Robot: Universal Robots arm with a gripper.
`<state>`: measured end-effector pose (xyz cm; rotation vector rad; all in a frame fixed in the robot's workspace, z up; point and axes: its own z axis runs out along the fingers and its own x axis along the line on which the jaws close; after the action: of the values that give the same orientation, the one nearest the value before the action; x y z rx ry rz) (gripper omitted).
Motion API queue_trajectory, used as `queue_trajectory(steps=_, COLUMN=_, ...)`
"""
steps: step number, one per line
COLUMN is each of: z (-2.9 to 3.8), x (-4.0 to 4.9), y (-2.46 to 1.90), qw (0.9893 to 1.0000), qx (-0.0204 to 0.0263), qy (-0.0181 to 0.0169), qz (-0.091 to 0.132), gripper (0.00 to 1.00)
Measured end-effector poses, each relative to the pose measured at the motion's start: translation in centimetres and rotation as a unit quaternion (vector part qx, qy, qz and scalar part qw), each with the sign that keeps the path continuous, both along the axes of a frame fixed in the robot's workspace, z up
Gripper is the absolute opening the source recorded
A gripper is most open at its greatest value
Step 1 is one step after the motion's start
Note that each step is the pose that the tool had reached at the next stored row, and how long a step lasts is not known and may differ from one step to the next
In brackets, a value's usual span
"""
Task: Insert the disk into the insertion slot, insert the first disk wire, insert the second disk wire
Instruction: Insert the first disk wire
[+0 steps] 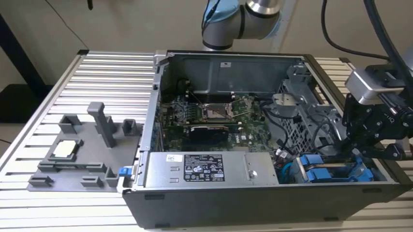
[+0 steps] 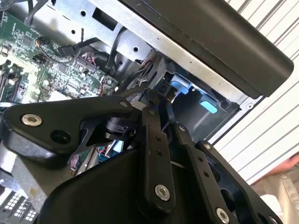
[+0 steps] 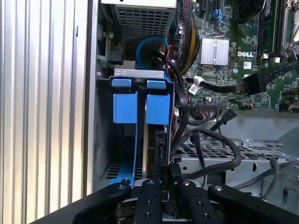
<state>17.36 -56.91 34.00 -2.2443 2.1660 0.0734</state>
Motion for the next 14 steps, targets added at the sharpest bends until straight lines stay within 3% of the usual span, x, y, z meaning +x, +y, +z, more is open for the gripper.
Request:
queue_trajectory(steps=3, z=0.08, x=0.01, y=0.0, qw=1.0, qx=0.0003, qy=0.0016, qz=-0.001, gripper=0.19)
queue_trajectory(steps=6, z=0.67, x=0.0, y=0.0, qw=1.0, qx=0.0, qy=0.003, qz=-0.001, gripper=0.19)
queue_trajectory(steps=14, z=0.61, x=0.01, y=-0.15, qw=1.0, qx=-0.0011, qy=0.0031, qz=-0.002, gripper=0.19)
